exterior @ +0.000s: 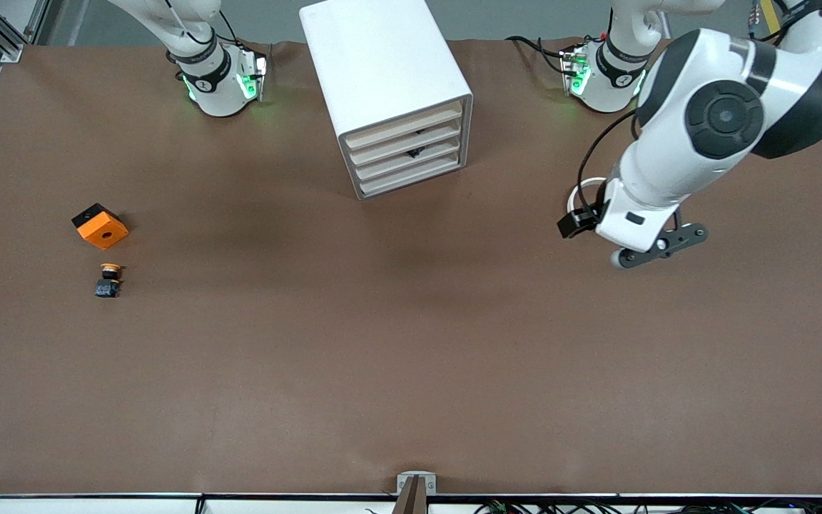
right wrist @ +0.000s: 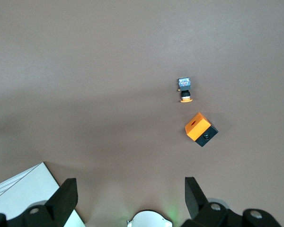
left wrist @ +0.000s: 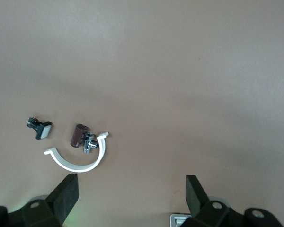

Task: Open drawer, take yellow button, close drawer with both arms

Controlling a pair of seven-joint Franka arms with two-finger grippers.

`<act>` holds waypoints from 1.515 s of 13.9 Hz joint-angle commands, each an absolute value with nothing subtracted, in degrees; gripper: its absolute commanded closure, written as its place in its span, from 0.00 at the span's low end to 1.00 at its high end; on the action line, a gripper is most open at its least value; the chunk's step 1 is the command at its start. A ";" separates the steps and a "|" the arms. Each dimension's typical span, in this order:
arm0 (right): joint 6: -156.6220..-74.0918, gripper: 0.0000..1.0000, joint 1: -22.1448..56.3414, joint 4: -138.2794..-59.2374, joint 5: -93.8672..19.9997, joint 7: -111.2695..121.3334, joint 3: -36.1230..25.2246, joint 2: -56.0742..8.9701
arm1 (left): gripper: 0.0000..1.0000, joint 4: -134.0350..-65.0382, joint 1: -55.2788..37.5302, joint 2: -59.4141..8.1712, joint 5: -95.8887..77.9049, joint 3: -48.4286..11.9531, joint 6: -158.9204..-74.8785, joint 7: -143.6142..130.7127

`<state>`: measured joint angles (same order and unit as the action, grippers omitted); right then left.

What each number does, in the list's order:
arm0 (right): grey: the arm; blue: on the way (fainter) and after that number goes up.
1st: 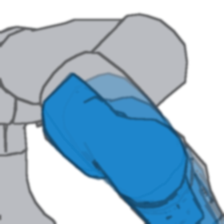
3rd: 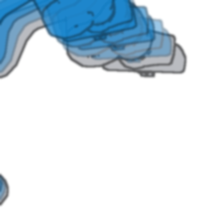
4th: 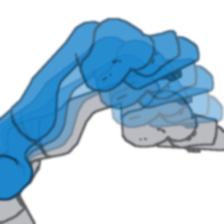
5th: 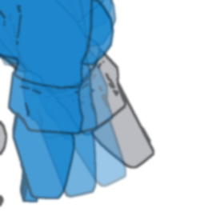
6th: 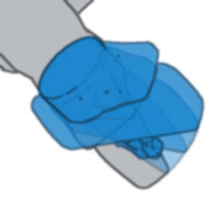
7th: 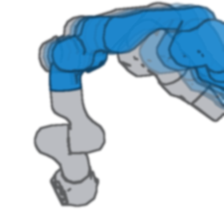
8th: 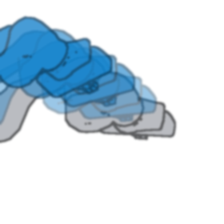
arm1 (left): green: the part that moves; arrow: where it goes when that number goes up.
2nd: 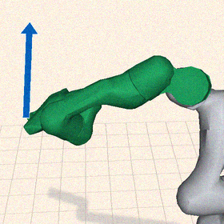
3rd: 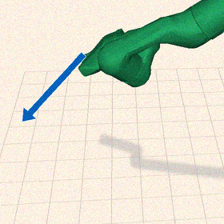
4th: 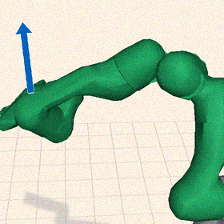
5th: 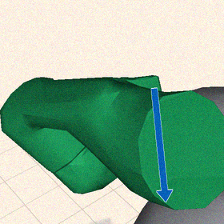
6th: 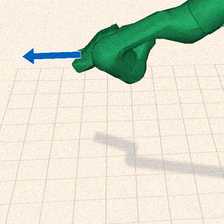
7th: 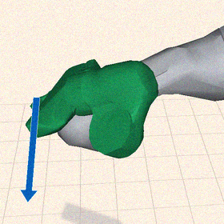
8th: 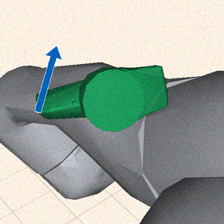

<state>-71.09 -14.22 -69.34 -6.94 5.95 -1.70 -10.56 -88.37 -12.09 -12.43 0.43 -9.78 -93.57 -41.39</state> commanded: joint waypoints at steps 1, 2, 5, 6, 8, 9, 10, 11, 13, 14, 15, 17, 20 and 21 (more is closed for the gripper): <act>-70.67 0.00 -13.02 -71.81 -6.68 4.23 -1.58 -8.53 | 0.00 -88.77 -9.32 -10.55 1.41 -10.63 -92.73 -38.77; -71.01 0.00 -11.01 -72.76 -6.33 0.39 -1.76 -7.31 | 0.00 -88.86 -8.19 -10.11 1.41 -10.63 -92.64 -37.02; -71.19 0.00 -8.80 -73.92 -5.28 -1.05 -2.20 -6.15 | 0.00 -88.77 -4.23 -8.35 1.32 -11.34 -91.49 -30.78; -71.02 0.00 -7.74 -74.00 -5.27 -1.05 -3.15 -5.98 | 0.00 -88.68 -2.57 -7.13 0.97 -11.60 -91.49 -28.50; -71.37 0.00 -4.93 -75.49 -5.19 -0.97 -5.62 -4.75 | 0.00 -89.21 0.51 -3.71 0.70 -11.69 -89.75 -21.22; -71.80 0.00 -4.75 -76.72 -5.10 -0.97 -5.62 -3.79 | 0.00 -89.21 1.57 -2.65 0.62 -11.60 -87.82 -16.83; -72.42 0.00 -4.75 -77.42 -5.10 -0.88 -5.54 -3.17 | 0.00 -89.21 2.97 -1.16 0.44 -11.43 -86.24 -12.61; -72.60 0.00 -4.92 -78.13 -5.01 -0.79 -5.45 -2.73 | 0.00 -89.30 3.60 -0.19 0.18 -11.08 -85.52 -10.74; -74.87 0.00 -4.75 -80.23 -3.79 1.74 -5.54 -1.24 | 0.00 -89.91 3.17 1.84 0.17 -9.24 -85.17 -10.28; -76.19 0.00 -4.75 -81.55 -3.17 4.11 -5.54 -0.36 | 0.00 -90.43 2.21 3.15 0.18 -7.40 -85.17 -10.20; -76.98 0.00 -4.75 -82.08 -2.82 4.65 -5.54 -0.09 | 0.00 -91.57 0.54 4.56 0.18 -4.77 -85.17 -9.85; -77.34 0.00 -4.66 -82.09 -0.80 4.57 -5.19 0.09 | 0.00 -94.38 -2.54 7.28 0.09 -0.20 -85.17 -6.87; -77.87 0.00 -4.31 -82.09 1.40 4.48 -5.01 0.09 | 0.00 -99.65 -4.21 10.54 0.09 2.45 -87.70 -5.36; -78.05 0.00 -3.70 -82.09 2.36 4.22 -5.01 0.09 | 0.00 -101.58 -4.31 11.59 0.17 2.63 -89.54 -5.36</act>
<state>-76.96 -5.16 -80.20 0.24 4.06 -4.73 -1.63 -95.86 -2.96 7.72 0.42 1.47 -86.05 -6.13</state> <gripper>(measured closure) 0.000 0.000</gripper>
